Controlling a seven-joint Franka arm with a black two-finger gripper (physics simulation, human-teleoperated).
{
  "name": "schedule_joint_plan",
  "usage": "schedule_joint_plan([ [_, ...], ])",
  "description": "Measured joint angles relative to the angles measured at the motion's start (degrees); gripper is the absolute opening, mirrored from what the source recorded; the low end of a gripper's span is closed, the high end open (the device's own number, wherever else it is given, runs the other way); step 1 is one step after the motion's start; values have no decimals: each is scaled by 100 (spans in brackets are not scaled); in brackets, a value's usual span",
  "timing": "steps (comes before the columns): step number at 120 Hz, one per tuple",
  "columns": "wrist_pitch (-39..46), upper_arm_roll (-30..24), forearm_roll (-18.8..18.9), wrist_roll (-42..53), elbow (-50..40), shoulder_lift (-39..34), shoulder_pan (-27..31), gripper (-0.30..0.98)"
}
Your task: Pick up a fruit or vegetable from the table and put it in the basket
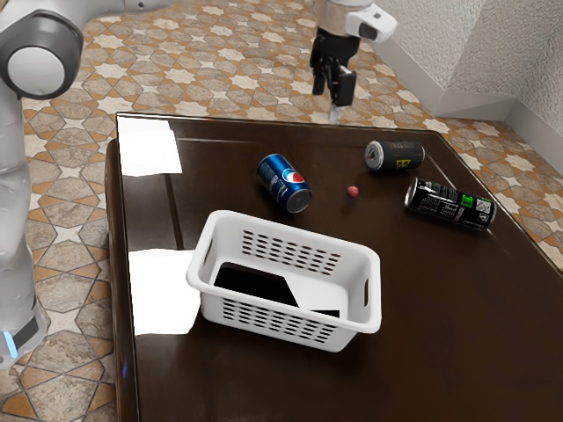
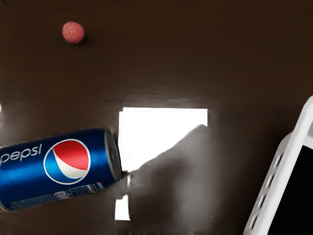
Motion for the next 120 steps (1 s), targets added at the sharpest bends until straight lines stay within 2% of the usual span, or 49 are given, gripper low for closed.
schedule_joint_plan([
  [20,-91,8,-26,0,27,-16,265,69],
  [36,-321,-79,-127,35,1333,-87,651,69],
  [46,-329,-168,-92,53,1603,-15,949,69],
  [57,-204,-141,59,70,1645,484,1070,69],
  [72,202,-143,166,85,1644,1435,943,69],
  [120,1266,-163,155,116,1643,2867,978,69],
])
